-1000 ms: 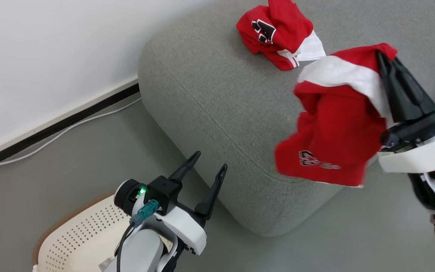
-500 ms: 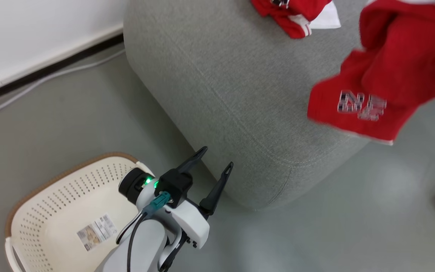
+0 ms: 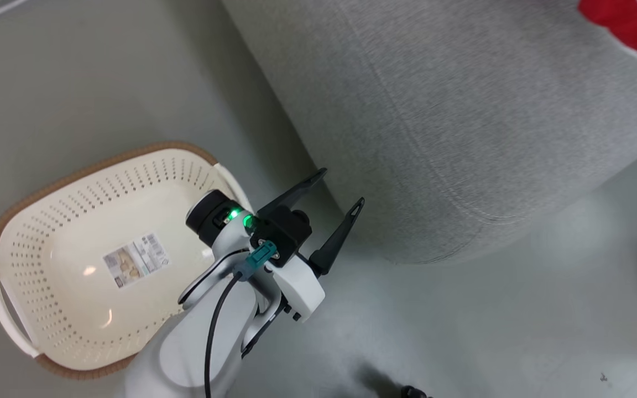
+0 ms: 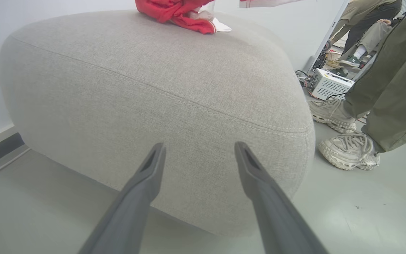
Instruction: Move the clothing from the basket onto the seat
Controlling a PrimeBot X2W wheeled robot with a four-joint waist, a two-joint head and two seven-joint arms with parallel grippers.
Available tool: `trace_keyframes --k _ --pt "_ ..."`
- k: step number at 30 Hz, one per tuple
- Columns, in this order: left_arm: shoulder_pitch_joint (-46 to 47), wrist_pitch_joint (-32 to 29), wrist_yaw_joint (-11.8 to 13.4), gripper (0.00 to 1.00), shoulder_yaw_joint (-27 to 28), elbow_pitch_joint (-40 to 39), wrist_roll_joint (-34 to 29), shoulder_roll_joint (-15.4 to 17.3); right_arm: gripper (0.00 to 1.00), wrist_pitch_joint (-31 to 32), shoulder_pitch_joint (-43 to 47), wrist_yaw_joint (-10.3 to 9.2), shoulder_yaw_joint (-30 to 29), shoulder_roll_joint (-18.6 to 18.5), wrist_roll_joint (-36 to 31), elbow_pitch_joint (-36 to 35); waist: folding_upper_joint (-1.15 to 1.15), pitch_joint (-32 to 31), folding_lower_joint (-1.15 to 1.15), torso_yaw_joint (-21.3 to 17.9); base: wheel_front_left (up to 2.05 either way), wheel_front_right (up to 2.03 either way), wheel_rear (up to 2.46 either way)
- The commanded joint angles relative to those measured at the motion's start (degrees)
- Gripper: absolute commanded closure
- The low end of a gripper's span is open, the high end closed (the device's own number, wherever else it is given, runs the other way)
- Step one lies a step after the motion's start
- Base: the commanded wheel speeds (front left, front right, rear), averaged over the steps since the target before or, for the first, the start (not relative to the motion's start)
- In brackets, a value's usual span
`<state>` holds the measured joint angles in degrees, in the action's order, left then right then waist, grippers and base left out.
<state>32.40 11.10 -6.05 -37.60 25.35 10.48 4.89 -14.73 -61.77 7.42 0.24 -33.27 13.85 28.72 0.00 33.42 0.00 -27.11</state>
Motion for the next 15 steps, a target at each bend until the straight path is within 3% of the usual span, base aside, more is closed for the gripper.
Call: trace_keyframes --k 1,15 --pt "1.7 -0.1 -0.1 0.00 0.9 -1.7 -0.5 -0.3 1.00 -0.3 -1.2 0.07 -0.9 -2.8 -0.4 0.3 0.00 3.1 0.00 2.3 0.00 0.00 0.00" --pt "4.3 2.0 2.1 0.00 -1.3 -1.7 -0.5 -1.4 1.00 -0.3 -15.3 0.07 -9.4 -9.7 -6.5 14.6 0.00 9.5 0.00 11.6 0.00 0.00 0.00"
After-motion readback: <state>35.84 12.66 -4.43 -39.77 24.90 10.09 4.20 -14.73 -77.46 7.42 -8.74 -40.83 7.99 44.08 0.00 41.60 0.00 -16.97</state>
